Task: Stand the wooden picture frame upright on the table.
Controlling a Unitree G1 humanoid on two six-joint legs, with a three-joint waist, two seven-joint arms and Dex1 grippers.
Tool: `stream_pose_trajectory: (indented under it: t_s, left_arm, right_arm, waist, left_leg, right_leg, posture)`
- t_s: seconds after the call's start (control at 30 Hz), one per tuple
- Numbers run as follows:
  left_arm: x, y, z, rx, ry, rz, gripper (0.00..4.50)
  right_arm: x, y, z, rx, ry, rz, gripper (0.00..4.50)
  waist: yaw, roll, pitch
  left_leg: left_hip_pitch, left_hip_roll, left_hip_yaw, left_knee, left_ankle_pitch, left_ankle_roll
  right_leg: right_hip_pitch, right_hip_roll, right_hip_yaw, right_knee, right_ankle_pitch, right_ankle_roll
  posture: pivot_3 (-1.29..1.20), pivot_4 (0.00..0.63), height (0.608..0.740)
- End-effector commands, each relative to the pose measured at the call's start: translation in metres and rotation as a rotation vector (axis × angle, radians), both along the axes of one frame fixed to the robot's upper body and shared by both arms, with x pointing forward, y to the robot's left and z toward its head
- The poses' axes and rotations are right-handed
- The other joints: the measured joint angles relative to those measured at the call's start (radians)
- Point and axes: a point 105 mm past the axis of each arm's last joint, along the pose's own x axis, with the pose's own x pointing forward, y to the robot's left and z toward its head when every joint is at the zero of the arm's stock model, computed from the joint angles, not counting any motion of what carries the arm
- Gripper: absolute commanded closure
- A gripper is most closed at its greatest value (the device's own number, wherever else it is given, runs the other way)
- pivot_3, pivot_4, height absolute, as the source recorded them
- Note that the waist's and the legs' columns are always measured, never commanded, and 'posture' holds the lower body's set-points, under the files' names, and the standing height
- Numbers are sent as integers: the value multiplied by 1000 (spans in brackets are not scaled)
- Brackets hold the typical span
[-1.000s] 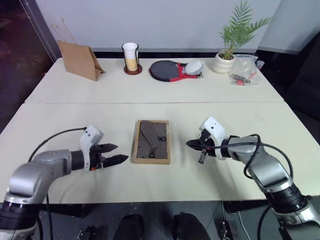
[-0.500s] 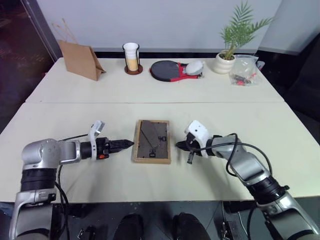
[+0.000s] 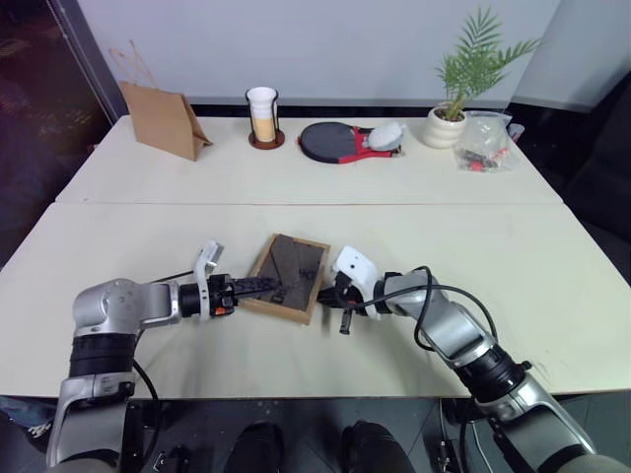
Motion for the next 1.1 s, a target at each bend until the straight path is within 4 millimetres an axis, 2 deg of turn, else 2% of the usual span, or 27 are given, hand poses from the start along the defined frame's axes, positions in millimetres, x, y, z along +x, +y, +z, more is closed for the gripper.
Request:
stream_pose_trajectory:
  t_s: [0.03, 0.17, 0.3, 0.4, 0.43, 0.5, 0.6, 0.63, 0.67, 0.73, 0.83, 0.93, 1.1]
  left_arm:
    - [-10, -11, -12, -28, 57, -47, 1389]
    - [-2, -7, -2, -99, 37, -2, 3367]
    - [-3, -6, 9, -163, 9, 11, 3408]
    - [-2, -5, 17, -184, -37, 38, 3408]
    - [-1, -5, 23, -202, -66, 56, 3408]
    - [-1, -6, 35, -229, -134, 75, 3408]
    - [-2, -10, 43, -247, -176, 92, 3408]
    - [-3, -14, 43, -246, -187, 91, 3408]
    - [-4, -17, 43, -246, -193, 90, 3408]
    - [-5, -23, 43, -245, -197, 82, 3408]
    - [-5, -32, 41, -243, -196, 63, 3408]
    - [-4, -38, 44, -247, -209, 44, 3408]
    - [-6, -45, 51, -240, -251, 9, 3408]
  right_arm:
    - [0, 1, 13, 3, -50, 13, 4500]
    - [2, -7, 14, -6, -52, -8, 4500]
    - [8, -19, 19, -19, -76, -52, 4500]
    - [16, -36, 35, -34, -137, -95, 4500]
    - [19, -45, 47, -36, -178, -118, 4500]
    - [23, -63, 87, 10, -246, -168, 4500]
    - [21, -69, 123, 99, -270, -182, 4500]
    - [21, -65, 139, 152, -262, -178, 4100]
    - [20, -60, 150, 198, -247, -164, 3955]
    - [16, -47, 163, 276, -190, -117, 3067]
    - [11, -19, 172, 373, -84, -15, 1552]
    - [16, -2, 170, 417, -2, 27, 59]
    - [30, 13, 161, 478, 116, 52, 59]
  waist:
    - [-1, 0, 0]
    - [-1, 0, 0]
    - [-3, 0, 0]
    - [-3, 0, 0]
    - [-1, -1, 0]
    - [0, -1, 1]
    - [-2, -1, 1]
    - [-4, -1, 1]
    - [-7, -1, 1]
    - [-7, -1, 1]
    - [-7, -1, 1]
    - [-5, -1, 1]
    - [-2, -1, 1]
  left_leg:
    - [0, 0, 0, 0, 0, 1]
    - [-2, 0, 0, 0, -1, 1]
    - [-2, 0, -1, 0, -1, 1]
    - [-2, 0, -1, 0, -1, 1]
    - [-3, 0, -1, 0, -1, 1]
    - [-4, -1, -1, 0, -1, 1]
    - [-5, -1, -1, 0, -1, 1]
    - [-4, -1, -1, 0, -1, 1]
    - [-4, -1, -1, 0, -1, 1]
    - [-3, -1, -1, -1, -1, 1]
    - [-3, 0, -1, -2, -1, 1]
    - [-3, -1, -1, -2, -1, 1]
    - [-4, -2, 0, -2, -1, 2]
  right_leg:
    - [0, -1, 0, 0, 0, 0]
    - [-1, -1, -1, 0, 0, 0]
    - [-2, -1, -2, 0, 0, 0]
    - [-2, -2, -2, 0, 0, 0]
    - [-2, -3, -2, 0, 0, 0]
    - [-3, -4, -2, -1, 0, 0]
    - [-4, -7, -2, -1, 0, 0]
    - [-4, -7, -2, -1, 0, 0]
    - [-3, -7, -2, -1, 0, 0]
    - [-3, -7, -2, -1, 0, 0]
    - [-3, -6, -3, -1, 0, 0]
    - [-3, -7, -3, -1, 0, 0]
    - [-3, -9, -3, -3, 0, 0]
  posture:
    - [0, 150, 740]
    - [0, 150, 740]
    - [0, 150, 740]
    - [0, 150, 740]
    - [0, 150, 740]
    - [0, 150, 740]
    - [0, 150, 740]
    - [0, 150, 740]
    - [0, 150, 740]
    - [0, 150, 740]
    - [0, 150, 740]
    - [0, 150, 740]
    - [0, 150, 740]
